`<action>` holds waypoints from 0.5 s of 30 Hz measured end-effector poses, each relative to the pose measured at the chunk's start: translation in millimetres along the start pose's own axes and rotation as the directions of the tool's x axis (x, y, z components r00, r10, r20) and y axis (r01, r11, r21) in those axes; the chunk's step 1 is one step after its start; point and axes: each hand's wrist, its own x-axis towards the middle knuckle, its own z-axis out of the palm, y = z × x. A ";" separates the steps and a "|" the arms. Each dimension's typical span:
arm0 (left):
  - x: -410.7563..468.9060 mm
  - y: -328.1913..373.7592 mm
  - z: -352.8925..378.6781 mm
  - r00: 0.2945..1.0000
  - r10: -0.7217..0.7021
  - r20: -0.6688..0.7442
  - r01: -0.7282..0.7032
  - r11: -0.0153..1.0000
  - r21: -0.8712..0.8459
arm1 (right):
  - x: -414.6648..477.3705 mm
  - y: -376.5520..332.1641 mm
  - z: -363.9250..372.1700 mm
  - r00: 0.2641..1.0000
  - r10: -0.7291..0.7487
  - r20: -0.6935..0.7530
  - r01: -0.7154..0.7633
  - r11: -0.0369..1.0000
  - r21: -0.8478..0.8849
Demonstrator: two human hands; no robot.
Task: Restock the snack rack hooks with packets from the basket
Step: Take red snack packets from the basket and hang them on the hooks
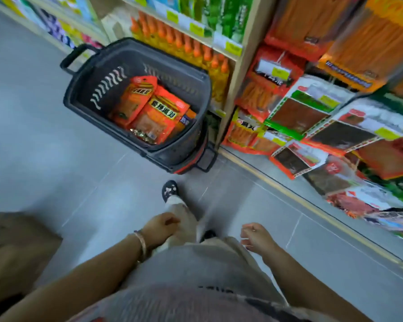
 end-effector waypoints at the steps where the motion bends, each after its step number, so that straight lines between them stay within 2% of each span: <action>1: 0.4 -7.1 -9.1 0.998 -0.023 -0.053 0.021 0.999 -0.039 | 2.1 -7.1 10.2 0.998 -0.005 0.063 0.010 0.997 -0.071; 3: 5.0 -22.3 -28.8 0.991 -0.089 -0.103 0.076 0.990 -0.121 | 8.0 -27.7 29.4 0.986 0.003 0.168 0.035 0.974 -0.225; 6: 15.8 -48.4 -61.4 0.979 -0.186 -0.080 0.168 0.967 -0.194 | 25.5 -70.7 54.2 0.977 0.030 0.209 0.046 0.936 -0.350; 9: 28.5 -66.1 -108.9 0.968 -0.247 -0.045 0.232 0.947 -0.221 | 44.0 -131.5 84.0 0.976 0.042 0.213 0.045 0.920 -0.389; 11: 45.0 -72.2 -152.6 0.973 -0.228 -0.035 0.212 0.945 -0.250 | 56.3 -178.6 110.8 0.958 0.025 0.287 0.095 0.912 -0.398; 13: 60.6 -70.8 -200.8 0.980 -0.197 -0.024 0.173 0.907 -0.383 | 65.6 -226.6 139.6 0.945 -0.016 0.327 0.147 0.913 -0.380; 15: 76.2 -68.8 -250.8 0.984 -0.176 -0.037 0.139 0.872 -0.469 | 76.1 -272.8 168.3 0.950 -0.069 0.305 0.173 0.928 -0.329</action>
